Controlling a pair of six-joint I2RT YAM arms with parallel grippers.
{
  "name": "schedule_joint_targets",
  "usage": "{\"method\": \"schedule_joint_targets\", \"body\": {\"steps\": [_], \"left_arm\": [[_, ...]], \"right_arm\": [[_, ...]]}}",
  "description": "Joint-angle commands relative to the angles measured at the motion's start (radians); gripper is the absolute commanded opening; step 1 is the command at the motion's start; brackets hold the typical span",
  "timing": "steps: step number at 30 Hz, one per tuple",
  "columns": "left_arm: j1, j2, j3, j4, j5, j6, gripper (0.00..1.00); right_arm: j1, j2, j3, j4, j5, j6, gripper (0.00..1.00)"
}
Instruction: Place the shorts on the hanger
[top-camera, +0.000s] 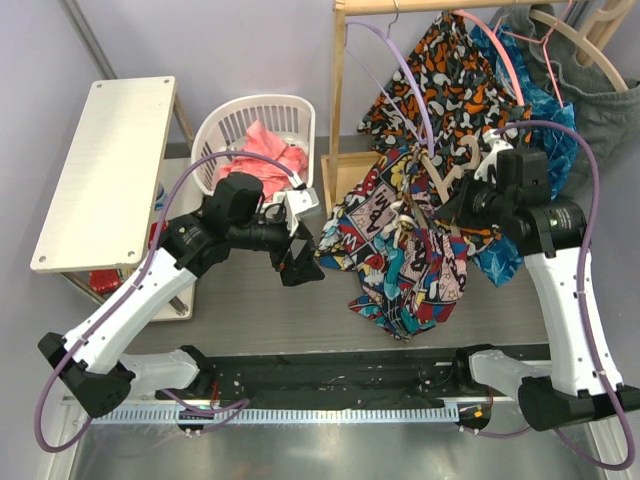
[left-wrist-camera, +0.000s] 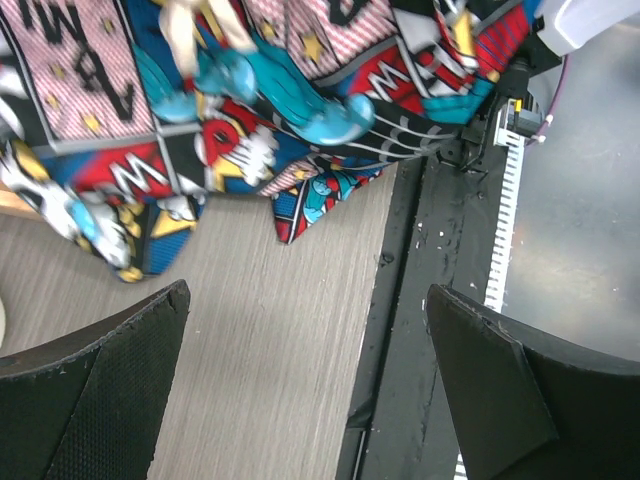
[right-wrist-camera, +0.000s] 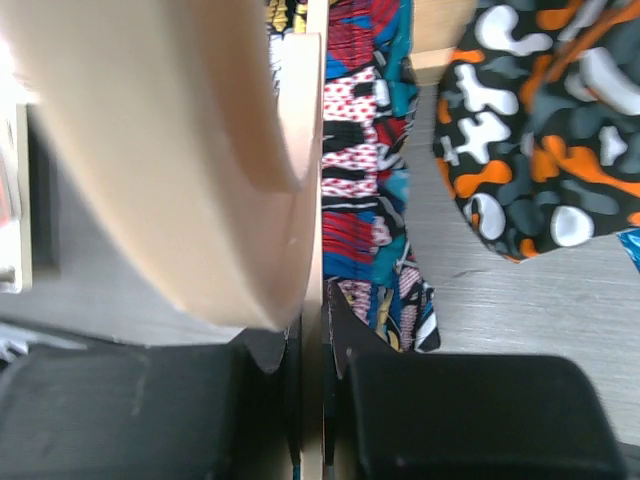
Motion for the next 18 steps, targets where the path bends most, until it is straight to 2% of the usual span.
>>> {"method": "schedule_joint_targets", "body": {"steps": [1,10,18], "left_arm": [[0.004,-0.044,-0.017,0.024,0.028,0.004,1.0],[0.004,-0.09,-0.066,-0.002,0.019,0.045,1.0],[0.004,-0.121,-0.085,-0.02,-0.002,0.073,1.0]], "right_arm": [[-0.066,0.056,0.092,0.024,-0.066,-0.002,0.01],[-0.076,0.138,0.266,0.104,-0.094,-0.27,0.01],[-0.089,0.266,0.504,0.08,0.012,-0.416,0.01]]}}
